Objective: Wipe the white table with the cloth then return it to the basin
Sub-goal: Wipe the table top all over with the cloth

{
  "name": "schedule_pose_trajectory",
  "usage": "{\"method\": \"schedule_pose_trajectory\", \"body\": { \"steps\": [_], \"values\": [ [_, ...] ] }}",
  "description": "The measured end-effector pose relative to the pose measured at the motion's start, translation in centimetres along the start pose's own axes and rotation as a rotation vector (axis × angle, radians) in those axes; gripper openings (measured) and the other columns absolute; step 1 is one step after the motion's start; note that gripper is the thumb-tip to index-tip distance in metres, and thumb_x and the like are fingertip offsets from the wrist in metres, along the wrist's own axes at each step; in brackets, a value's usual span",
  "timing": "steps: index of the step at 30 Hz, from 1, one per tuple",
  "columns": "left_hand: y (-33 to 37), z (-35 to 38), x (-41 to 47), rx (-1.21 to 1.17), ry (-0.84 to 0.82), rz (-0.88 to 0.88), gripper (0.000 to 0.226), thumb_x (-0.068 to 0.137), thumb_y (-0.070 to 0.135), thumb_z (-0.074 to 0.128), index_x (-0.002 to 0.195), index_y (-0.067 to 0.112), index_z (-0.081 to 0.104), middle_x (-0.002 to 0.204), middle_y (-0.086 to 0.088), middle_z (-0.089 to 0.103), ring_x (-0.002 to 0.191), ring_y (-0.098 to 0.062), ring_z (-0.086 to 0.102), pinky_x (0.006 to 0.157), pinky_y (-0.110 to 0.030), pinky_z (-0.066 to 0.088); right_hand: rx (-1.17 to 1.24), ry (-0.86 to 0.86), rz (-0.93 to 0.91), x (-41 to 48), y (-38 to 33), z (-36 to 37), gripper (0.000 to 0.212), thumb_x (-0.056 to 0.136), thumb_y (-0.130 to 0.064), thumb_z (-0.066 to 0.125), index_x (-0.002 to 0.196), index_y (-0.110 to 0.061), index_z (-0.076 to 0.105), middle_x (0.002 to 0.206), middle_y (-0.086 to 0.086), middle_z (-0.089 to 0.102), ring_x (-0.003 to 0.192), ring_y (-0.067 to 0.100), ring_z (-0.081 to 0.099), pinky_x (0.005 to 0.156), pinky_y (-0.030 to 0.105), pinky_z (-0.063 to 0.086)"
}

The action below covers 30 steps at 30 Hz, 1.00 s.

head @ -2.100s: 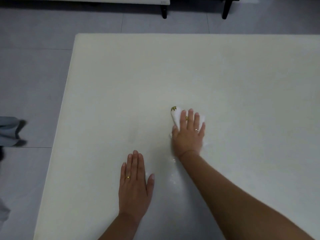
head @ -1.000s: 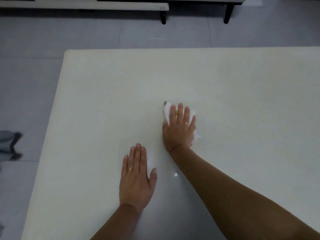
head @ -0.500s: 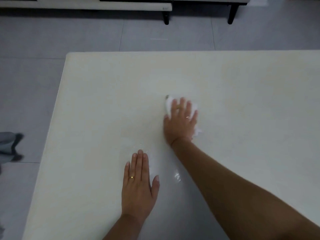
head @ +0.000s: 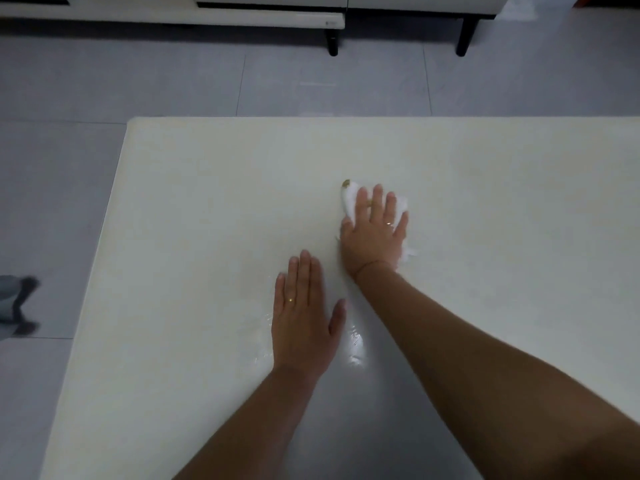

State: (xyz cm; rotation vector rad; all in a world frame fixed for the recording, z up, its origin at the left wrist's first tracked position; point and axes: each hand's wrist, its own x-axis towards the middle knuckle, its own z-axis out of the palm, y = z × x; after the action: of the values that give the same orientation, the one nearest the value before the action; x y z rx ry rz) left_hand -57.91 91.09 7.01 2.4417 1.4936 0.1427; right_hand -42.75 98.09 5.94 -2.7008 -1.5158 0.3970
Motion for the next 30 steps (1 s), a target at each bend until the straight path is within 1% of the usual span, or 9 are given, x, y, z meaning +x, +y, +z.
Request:
{"method": "schedule_pose_trajectory", "body": {
  "steps": [6,8,14,16,18,20,22,28,30],
  "values": [
    [-0.3,1.1,1.9,0.048,-0.029,-0.043,0.071,0.096,0.048,0.024,0.150,0.003,0.020,0.159,-0.014,0.017,0.148,-0.025,0.010,0.121,-0.041,0.009,-0.135,-0.006,-0.639,1.4,1.0,-1.1,0.060,0.096,-0.038,0.035,0.150,-0.022,0.015,0.159,0.003,0.010,0.146,0.022,0.007,0.117,0.045,0.002],
    [-0.3,1.3,1.8,0.042,-0.013,-0.035,0.070,0.096,0.045,0.027,0.150,0.002,0.021,0.159,-0.015,0.018,0.148,-0.026,0.011,0.120,-0.041,0.009,-0.175,0.006,-0.604,3.6,3.1,-1.8,0.059,0.097,-0.038,0.034,0.150,-0.023,0.013,0.160,0.002,0.008,0.147,0.021,0.006,0.117,0.043,0.002],
    [-0.1,1.5,1.9,0.053,-0.014,-0.036,0.070,0.095,0.044,0.030,0.149,0.000,0.022,0.158,-0.017,0.019,0.147,-0.028,0.013,0.119,-0.043,0.011,-0.026,0.028,0.001,6.0,-0.2,-1.2,0.059,0.098,-0.038,0.023,0.151,-0.021,0.001,0.160,0.003,-0.004,0.147,0.023,-0.005,0.116,0.048,-0.004],
    [-0.1,1.4,1.9,0.065,-0.024,-0.041,0.070,0.095,0.044,0.031,0.149,0.001,0.021,0.158,-0.018,0.020,0.147,-0.029,0.014,0.119,-0.042,0.011,-0.051,0.038,-0.100,4.8,-3.2,-0.2,0.061,0.097,-0.039,0.023,0.150,-0.019,0.001,0.160,0.005,-0.003,0.146,0.027,-0.004,0.116,0.050,-0.004],
    [0.0,1.2,1.9,0.069,-0.031,-0.045,0.070,0.095,0.044,0.031,0.149,0.001,0.022,0.157,-0.018,0.021,0.147,-0.029,0.016,0.119,-0.042,0.012,-0.072,0.025,-0.348,3.6,-4.3,0.1,0.061,0.096,-0.039,0.028,0.150,-0.019,0.008,0.160,0.006,0.003,0.147,0.026,0.000,0.116,0.050,-0.001],
    [0.1,1.0,2.0,0.061,-0.035,-0.049,0.070,0.095,0.044,0.029,0.148,0.000,0.025,0.156,-0.018,0.023,0.146,-0.030,0.018,0.118,-0.043,0.013,-0.113,-0.006,-0.587,4.7,-3.0,-0.7,0.061,0.095,-0.039,0.033,0.150,-0.021,0.013,0.160,0.004,0.008,0.147,0.024,0.005,0.117,0.047,0.003],
    [0.1,0.9,2.0,0.046,-0.026,-0.045,0.069,0.095,0.045,0.027,0.147,-0.002,0.028,0.155,-0.019,0.025,0.145,-0.031,0.020,0.117,-0.044,0.016,-0.194,-0.004,-0.678,6.9,-0.7,-1.6,0.061,0.095,-0.039,0.033,0.150,-0.023,0.011,0.160,0.002,0.007,0.146,0.021,0.007,0.117,0.045,0.004],
    [0.3,0.5,4.2,0.031,0.011,-0.034,0.076,0.093,0.050,0.031,0.148,-0.002,0.024,0.157,-0.019,0.021,0.146,-0.033,0.017,0.118,-0.044,0.013,0.010,0.023,0.047,11.2,0.2,-2.6,0.058,0.099,-0.037,0.021,0.151,-0.021,0.001,0.160,0.001,-0.005,0.147,0.022,-0.006,0.117,0.046,-0.004],
    [0.7,0.6,6.3,0.024,0.024,-0.050,0.077,0.093,0.051,0.028,0.149,-0.001,0.021,0.158,-0.018,0.018,0.147,-0.032,0.014,0.120,-0.043,0.009,0.032,0.013,0.107,10.7,-3.0,-2.1,0.059,0.099,-0.037,0.020,0.150,-0.018,-0.003,0.160,0.004,-0.008,0.146,0.026,-0.008,0.116,0.049,-0.005]
  ]
}}
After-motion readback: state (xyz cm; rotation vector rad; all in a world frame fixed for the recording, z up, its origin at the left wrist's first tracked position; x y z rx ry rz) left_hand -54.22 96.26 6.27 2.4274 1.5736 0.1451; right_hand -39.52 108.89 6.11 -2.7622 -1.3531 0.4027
